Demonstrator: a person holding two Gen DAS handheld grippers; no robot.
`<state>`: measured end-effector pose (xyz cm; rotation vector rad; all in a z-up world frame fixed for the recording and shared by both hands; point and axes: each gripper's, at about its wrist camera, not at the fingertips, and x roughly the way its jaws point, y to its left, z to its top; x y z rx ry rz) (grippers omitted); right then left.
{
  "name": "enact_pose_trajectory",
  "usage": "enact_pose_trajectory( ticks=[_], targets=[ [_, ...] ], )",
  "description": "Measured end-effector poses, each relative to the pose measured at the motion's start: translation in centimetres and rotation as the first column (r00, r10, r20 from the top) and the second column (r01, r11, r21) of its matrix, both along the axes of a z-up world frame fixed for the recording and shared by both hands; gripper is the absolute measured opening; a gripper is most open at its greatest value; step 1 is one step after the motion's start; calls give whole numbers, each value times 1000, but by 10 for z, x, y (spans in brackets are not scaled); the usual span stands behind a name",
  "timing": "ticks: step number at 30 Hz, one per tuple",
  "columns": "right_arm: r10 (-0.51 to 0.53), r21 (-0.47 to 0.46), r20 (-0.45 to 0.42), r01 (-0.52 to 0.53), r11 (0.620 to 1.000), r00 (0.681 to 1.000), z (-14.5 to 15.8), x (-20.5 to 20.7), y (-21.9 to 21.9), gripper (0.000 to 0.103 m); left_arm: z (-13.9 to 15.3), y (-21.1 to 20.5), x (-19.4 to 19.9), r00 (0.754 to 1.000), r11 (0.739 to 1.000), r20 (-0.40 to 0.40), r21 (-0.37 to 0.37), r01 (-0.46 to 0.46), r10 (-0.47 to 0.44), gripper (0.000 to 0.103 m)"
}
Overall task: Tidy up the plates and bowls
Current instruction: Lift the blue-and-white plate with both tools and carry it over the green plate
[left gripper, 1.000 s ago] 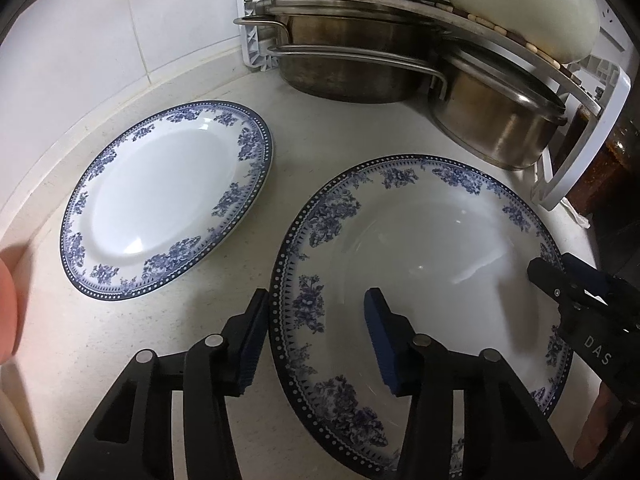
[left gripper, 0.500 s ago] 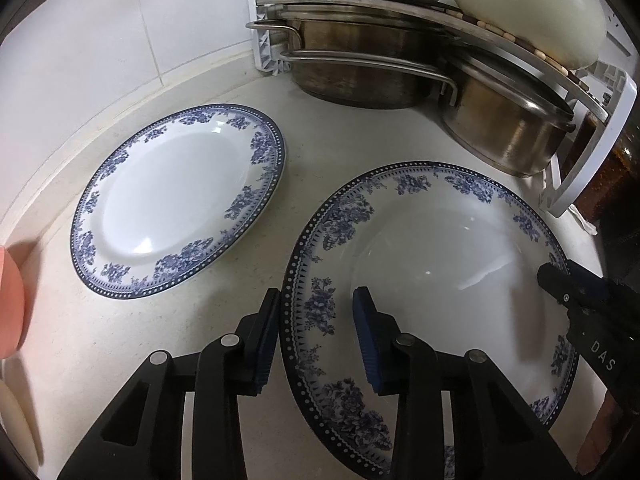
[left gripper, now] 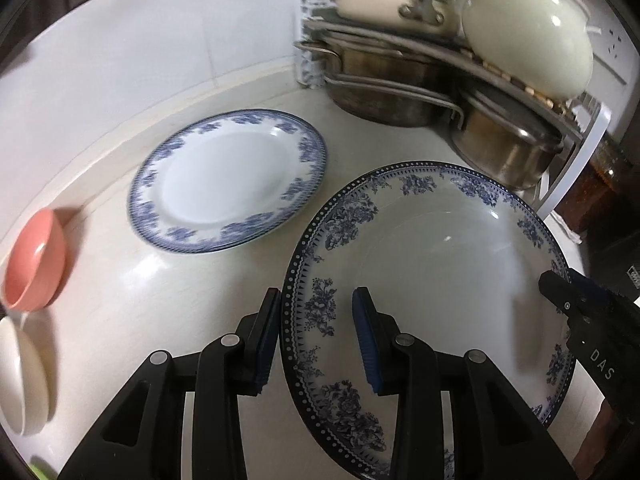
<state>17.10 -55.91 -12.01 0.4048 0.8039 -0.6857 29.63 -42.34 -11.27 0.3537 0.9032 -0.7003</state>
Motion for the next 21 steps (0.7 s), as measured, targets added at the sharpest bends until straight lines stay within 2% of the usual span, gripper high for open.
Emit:
enact_pose_trajectory(
  ticks=[8,21],
  targets=[
    [75,-11,32,-75,997,997,28,-2,40,35,32,61,-7,995,994,22,-46,-99,100,36],
    [202,-37,47,-200,979,978,56,3,117,35,55,159,-13,972,969,43,-91,-228,232,36]
  ],
)
